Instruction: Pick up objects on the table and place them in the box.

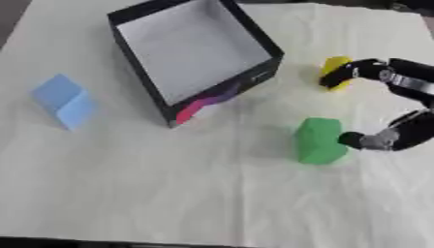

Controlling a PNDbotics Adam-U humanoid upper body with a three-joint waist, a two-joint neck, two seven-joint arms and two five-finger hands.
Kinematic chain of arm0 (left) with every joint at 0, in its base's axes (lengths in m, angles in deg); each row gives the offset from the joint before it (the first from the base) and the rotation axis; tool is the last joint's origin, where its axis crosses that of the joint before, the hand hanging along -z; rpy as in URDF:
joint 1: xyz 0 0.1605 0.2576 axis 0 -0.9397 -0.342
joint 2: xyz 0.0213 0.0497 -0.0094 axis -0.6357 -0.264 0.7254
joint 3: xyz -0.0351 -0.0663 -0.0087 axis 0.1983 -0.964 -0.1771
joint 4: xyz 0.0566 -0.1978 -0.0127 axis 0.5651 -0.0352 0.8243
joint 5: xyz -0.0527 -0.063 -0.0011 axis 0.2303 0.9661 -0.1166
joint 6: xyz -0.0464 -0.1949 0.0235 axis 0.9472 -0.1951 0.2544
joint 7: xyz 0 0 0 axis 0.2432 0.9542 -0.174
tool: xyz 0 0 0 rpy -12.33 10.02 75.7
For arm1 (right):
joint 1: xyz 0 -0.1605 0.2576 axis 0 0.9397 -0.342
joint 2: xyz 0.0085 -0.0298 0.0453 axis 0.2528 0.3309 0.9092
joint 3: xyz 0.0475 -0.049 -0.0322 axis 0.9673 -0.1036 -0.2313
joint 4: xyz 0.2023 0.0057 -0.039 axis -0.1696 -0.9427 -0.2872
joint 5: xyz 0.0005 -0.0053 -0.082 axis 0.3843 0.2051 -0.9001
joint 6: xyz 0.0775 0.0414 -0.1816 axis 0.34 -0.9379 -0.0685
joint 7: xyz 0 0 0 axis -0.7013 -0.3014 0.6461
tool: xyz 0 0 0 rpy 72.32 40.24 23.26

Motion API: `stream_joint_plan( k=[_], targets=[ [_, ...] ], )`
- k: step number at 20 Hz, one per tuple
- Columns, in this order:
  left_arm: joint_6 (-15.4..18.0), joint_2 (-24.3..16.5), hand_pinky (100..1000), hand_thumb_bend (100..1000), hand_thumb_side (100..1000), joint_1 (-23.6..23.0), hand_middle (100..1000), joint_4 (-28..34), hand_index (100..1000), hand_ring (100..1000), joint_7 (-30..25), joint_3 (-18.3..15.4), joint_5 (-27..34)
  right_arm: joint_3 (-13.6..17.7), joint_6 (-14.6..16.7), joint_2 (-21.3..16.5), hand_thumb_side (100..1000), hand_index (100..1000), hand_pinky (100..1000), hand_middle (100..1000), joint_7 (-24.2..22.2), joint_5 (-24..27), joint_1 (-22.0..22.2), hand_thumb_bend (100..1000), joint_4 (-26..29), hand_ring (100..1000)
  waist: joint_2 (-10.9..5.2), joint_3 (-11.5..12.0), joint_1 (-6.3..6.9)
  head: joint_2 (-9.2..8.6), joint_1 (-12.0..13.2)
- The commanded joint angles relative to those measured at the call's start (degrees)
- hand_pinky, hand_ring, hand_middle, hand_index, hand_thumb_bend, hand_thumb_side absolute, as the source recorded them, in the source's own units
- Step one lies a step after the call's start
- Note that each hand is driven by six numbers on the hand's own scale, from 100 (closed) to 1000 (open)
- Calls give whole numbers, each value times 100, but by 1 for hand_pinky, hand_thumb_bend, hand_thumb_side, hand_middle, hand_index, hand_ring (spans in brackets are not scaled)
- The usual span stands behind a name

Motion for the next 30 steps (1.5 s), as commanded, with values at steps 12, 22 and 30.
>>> stream_joint_plan(
  k=[12, 22, 30],
  targets=[
    [4, -103, 682, 435, 586, 57, 784, 106, 818, 564, 47, -56, 42, -177, -379, 181, 422, 912, 968, 851, -158, -500, -112, 441, 89, 866, 23, 23, 23, 39, -33],
    [1, -82, 681, 433, 590, 39, 784, 111, 816, 563, 71, -71, 69, -208, -496, 243, 432, 905, 967, 853, -13, -877, -87, 456, 89, 874, 131, 32, 65, 17, -51],
    [2, -74, 682, 428, 593, 41, 784, 119, 817, 564, 80, -76, 81, -288, -697, 294, 458, 905, 965, 854, -93, -1126, 10, 468, 89, 876, 174, 37, 78, -1, -56]
  ],
)
